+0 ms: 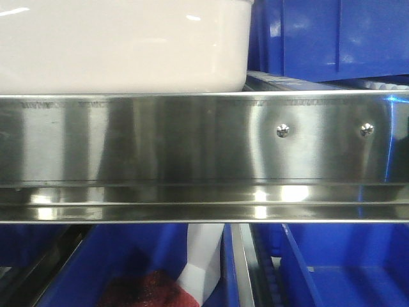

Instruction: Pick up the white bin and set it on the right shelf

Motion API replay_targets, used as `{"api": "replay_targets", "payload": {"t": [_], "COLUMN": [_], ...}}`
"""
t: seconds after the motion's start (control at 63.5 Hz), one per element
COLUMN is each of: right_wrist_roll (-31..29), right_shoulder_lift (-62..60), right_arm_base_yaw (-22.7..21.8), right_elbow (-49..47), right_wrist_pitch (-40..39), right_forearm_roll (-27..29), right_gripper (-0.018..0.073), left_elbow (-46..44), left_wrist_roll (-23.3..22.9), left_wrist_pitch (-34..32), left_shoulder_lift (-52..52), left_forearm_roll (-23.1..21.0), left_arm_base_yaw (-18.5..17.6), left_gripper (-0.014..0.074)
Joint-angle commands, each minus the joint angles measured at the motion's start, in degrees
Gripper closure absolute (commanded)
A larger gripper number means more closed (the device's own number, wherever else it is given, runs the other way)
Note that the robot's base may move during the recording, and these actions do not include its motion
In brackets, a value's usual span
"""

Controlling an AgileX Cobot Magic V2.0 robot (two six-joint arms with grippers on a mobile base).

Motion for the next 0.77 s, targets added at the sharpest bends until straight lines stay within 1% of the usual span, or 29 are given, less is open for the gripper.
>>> {"api": "replay_targets", "payload": {"t": [0.0, 0.755], "right_wrist_roll": [0.0, 0.0], "right_shoulder_lift": [-0.8, -0.8], "right_arm_base_yaw": [-0.1, -0.1], "right_elbow": [0.0, 0.0], "right_wrist_pitch": [-5.1, -5.1], "right_forearm_roll": [0.2, 0.2], "right_gripper": [0.0491, 0.0491], "left_elbow": [1.0, 1.0], "left_wrist_roll": [-0.3, -0.3], "left_wrist_pitch": [-5.4, -5.4], "left_shoulder_lift": [-0.7, -0.7], "left_forearm_roll": [0.0, 0.0], "left_arm_base_yaw": [-0.2, -0.2], "left_gripper": [0.0715, 0.0715]}}
